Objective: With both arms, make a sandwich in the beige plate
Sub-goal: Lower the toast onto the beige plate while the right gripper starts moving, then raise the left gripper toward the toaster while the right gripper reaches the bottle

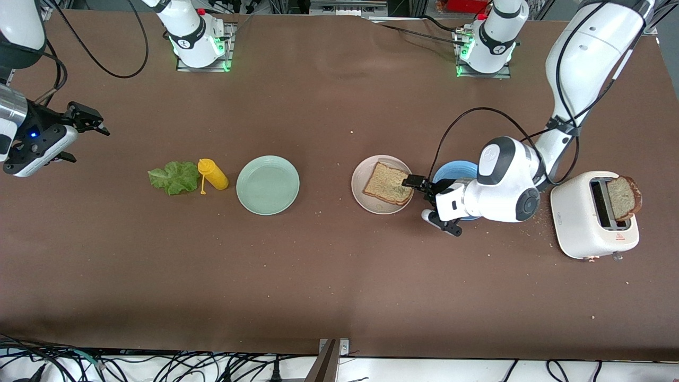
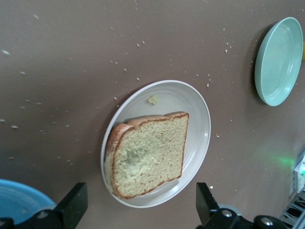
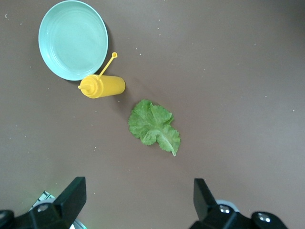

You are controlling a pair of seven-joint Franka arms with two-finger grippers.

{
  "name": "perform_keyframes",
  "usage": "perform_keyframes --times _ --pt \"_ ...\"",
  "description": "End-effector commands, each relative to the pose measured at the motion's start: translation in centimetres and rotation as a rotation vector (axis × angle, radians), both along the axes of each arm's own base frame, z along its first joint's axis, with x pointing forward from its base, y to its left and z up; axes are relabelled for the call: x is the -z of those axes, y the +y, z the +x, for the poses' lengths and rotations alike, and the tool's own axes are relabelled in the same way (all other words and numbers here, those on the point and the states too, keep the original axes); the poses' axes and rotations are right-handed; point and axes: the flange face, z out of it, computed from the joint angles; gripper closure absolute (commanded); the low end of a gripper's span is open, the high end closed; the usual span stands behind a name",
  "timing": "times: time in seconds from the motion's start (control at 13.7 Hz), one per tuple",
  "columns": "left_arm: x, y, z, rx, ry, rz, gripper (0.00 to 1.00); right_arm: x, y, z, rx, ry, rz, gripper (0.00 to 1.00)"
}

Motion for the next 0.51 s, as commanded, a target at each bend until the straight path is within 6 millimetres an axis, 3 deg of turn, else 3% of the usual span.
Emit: perform_keyframes --times 0.0,0.29,0.44 --pt "-4.8 1.3 0.1 0.006 -0.051 0.116 0.00 -0.1 -0.5 0.1 -0.031 0.005 0.034 0.00" --pt "-11.5 2.8 0.3 0.026 -0.120 0.302 0.00 2.6 -2.8 1.0 -0.069 0.007 0.189 0.00" --pt "-14.9 5.0 0.8 0.033 -0.163 0.386 0.00 3.6 -3.6 1.3 -0.070 -0.005 0.288 0.00"
